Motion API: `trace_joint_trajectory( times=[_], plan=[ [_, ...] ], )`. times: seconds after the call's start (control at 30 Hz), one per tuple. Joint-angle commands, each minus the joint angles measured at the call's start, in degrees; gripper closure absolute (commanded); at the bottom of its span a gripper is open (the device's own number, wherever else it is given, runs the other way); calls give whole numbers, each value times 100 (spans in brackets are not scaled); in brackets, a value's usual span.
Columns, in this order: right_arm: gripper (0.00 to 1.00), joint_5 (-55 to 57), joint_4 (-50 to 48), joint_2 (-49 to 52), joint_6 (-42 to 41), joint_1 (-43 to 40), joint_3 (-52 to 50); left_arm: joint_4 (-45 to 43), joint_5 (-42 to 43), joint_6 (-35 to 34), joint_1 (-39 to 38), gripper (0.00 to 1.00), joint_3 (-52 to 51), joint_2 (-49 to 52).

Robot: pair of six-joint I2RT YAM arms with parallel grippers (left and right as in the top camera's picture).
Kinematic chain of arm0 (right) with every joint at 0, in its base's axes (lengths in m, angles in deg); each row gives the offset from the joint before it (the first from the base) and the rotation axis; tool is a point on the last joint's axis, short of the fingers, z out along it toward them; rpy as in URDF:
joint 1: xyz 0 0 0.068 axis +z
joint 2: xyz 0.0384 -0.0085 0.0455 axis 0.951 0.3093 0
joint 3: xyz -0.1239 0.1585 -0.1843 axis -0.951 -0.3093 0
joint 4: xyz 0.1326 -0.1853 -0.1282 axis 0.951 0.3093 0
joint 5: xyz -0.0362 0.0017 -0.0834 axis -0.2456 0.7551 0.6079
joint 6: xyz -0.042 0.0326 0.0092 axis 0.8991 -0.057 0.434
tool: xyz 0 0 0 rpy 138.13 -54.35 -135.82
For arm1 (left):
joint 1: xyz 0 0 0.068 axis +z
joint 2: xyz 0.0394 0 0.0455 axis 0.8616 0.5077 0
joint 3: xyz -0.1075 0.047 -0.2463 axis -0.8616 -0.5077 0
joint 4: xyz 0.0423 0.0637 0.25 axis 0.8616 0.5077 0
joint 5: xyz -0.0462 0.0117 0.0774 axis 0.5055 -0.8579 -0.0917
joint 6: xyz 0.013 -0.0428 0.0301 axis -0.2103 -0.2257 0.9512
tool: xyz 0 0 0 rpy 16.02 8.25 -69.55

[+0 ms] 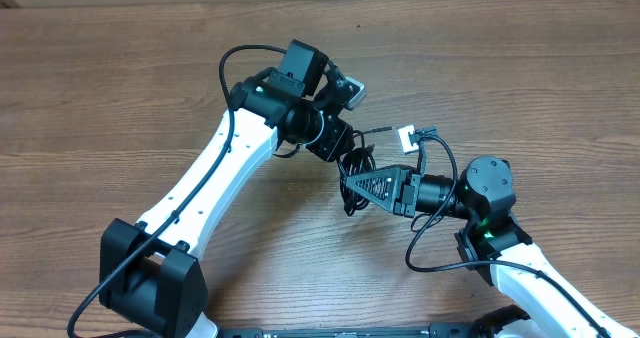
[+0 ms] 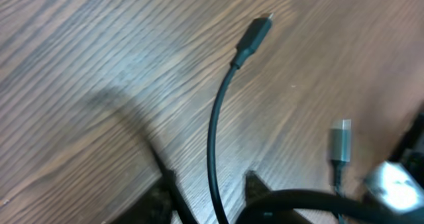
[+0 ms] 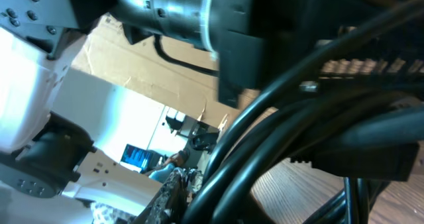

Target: Untangle cables

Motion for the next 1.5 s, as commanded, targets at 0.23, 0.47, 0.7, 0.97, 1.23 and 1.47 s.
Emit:
trace_joint_trajectory(
  times=[0.23,0.47,0.7,0.97,1.23,1.47],
  plan=[
    [83,-592,-111,-52,42,-2,61,-326,-2406,-2124,177,95,-46,-2],
    [79,-17,691,-52,42,-2,61,-330,-1862,-2693,485,96,-46,-2],
    [61,960,2022,-52,39,0,61,-131,-1698,-3150,494,96,-46,-2],
    [54,960,2031,-52,42,11,61,149,-1652,-4719,490,96,-46,-2],
    [42,859,1805,-59,1331,9,431,232,-1733,-3630,485,96,-46,0],
    [42,2702,4970,-59,2476,9,1458,393,-2103,-3246,372,71,-57,372]
  ],
)
